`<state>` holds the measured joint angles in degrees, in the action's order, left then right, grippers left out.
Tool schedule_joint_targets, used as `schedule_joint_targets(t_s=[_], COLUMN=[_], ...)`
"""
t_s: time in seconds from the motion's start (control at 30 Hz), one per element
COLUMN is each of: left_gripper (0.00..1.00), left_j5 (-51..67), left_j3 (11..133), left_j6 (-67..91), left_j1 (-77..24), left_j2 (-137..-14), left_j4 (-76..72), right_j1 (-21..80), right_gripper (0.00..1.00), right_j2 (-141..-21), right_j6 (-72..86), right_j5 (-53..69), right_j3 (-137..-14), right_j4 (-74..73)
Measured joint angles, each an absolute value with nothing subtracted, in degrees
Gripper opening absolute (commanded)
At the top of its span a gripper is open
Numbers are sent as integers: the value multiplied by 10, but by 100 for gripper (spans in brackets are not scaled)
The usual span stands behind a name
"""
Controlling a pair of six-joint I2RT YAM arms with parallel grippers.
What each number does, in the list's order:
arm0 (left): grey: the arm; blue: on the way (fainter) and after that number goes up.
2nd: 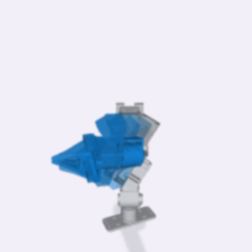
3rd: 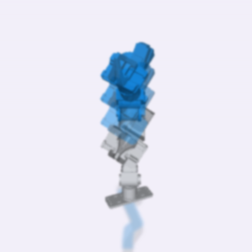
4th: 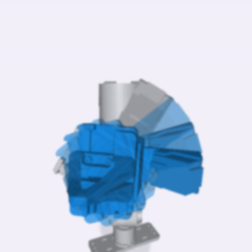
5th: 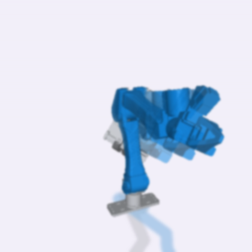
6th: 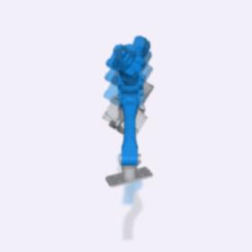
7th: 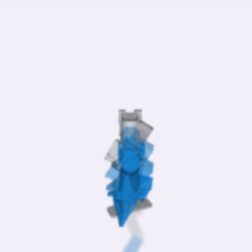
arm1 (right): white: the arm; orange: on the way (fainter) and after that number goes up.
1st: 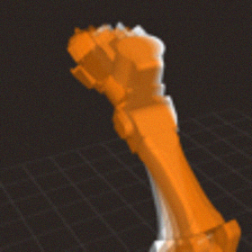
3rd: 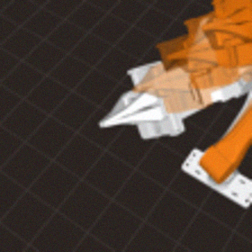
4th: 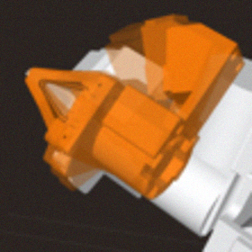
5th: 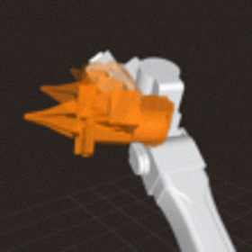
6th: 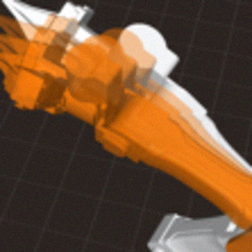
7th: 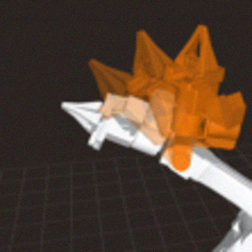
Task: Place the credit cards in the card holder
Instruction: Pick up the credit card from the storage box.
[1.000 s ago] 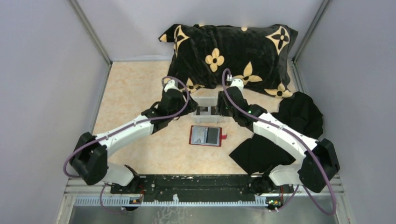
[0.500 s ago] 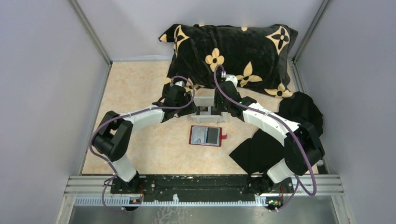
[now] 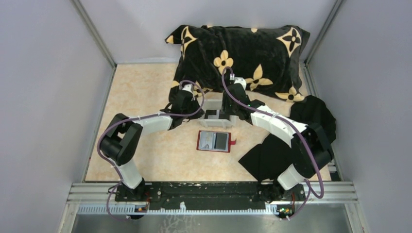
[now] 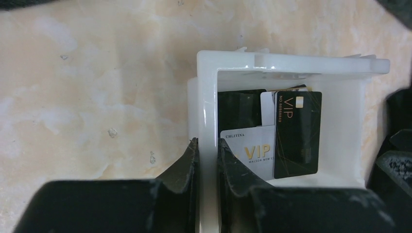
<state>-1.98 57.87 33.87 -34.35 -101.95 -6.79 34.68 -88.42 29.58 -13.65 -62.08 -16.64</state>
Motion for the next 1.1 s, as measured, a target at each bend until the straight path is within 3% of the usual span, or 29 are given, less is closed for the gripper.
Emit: schedule_joint_targets(t_s=[0.33,0.6,1.1], left_gripper=[0,0,0], left_j5=[-116,-254,-309], left_j3=[374,308,296], left_j6=[310,212,139], left_j1=[-376,-446,-463], left_j2=[-955,-955,-958], left_j4=[-375,-531,-598], right_j1=[347,356,395], right_gripper=[47,53,57], right_j2=[-884,-921,-1009], right_j6=[303,305,296], right_j5=[-114,-90,-142], right_j3=[-618,-615,-644], right_j4=[-119,-76,-91])
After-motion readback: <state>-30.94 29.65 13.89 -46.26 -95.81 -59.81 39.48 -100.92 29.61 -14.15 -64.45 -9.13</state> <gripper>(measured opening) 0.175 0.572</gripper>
